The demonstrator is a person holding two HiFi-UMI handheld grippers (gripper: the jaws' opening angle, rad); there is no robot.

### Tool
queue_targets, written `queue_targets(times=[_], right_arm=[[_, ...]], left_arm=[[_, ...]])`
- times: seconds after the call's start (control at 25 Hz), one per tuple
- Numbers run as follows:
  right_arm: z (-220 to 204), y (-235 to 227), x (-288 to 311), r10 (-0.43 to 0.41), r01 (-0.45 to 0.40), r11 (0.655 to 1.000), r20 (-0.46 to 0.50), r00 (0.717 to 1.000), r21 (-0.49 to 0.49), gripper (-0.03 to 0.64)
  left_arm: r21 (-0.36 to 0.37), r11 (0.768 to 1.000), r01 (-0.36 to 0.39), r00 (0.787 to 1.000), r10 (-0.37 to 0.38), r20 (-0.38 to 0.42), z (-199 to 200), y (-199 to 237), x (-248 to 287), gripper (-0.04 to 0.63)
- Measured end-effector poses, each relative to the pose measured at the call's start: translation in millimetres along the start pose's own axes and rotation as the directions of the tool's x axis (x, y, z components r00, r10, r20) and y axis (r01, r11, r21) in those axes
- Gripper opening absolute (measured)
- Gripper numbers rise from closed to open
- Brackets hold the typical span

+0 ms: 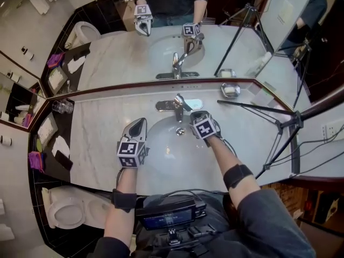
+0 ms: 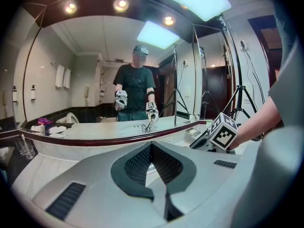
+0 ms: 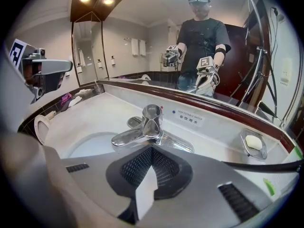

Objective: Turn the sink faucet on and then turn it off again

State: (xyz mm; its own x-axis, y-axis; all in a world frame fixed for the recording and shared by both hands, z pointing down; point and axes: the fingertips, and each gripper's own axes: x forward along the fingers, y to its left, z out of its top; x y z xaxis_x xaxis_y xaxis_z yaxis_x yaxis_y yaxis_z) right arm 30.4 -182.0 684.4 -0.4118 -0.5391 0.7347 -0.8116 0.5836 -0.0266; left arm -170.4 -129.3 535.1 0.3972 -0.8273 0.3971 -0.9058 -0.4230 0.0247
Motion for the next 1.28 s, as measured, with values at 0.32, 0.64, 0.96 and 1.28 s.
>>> queue_targets(times=[0.32, 0.64, 0.96, 1.28], right_arm=[[16.9, -0.7, 2.4, 0.005, -0.005, 1.000, 0.029, 1.000, 0.007, 0.017], [23.1, -3.0, 0.0, -0.011, 0.009, 0.999, 0.040, 0.999, 0.051, 0.014], [35.2, -2.3, -1.7, -0.015, 0.009, 0.995, 0.065, 0.998, 0.102, 0.012], [53.8, -0.9, -3.5, -0.019, 0.009, 0.994, 0.085, 0.996, 0.108, 0.011]], left_arm=[[-0.018, 1.000, 0.003, 1.000, -0.003, -0.016, -8.5, 4.3, 4.7, 0.000], [-0.022, 1.000, 0.010, 1.000, -0.011, -0.022, -12.5, -0.1, 8.2, 0.000], [-0.029, 1.000, 0.005, 1.000, -0.006, -0.028, -17.6, 3.3, 7.4, 0.000], [-0.037, 0.999, 0.006, 1.000, -0.007, -0.029, -19.0, 4.1, 7.7, 0.000]])
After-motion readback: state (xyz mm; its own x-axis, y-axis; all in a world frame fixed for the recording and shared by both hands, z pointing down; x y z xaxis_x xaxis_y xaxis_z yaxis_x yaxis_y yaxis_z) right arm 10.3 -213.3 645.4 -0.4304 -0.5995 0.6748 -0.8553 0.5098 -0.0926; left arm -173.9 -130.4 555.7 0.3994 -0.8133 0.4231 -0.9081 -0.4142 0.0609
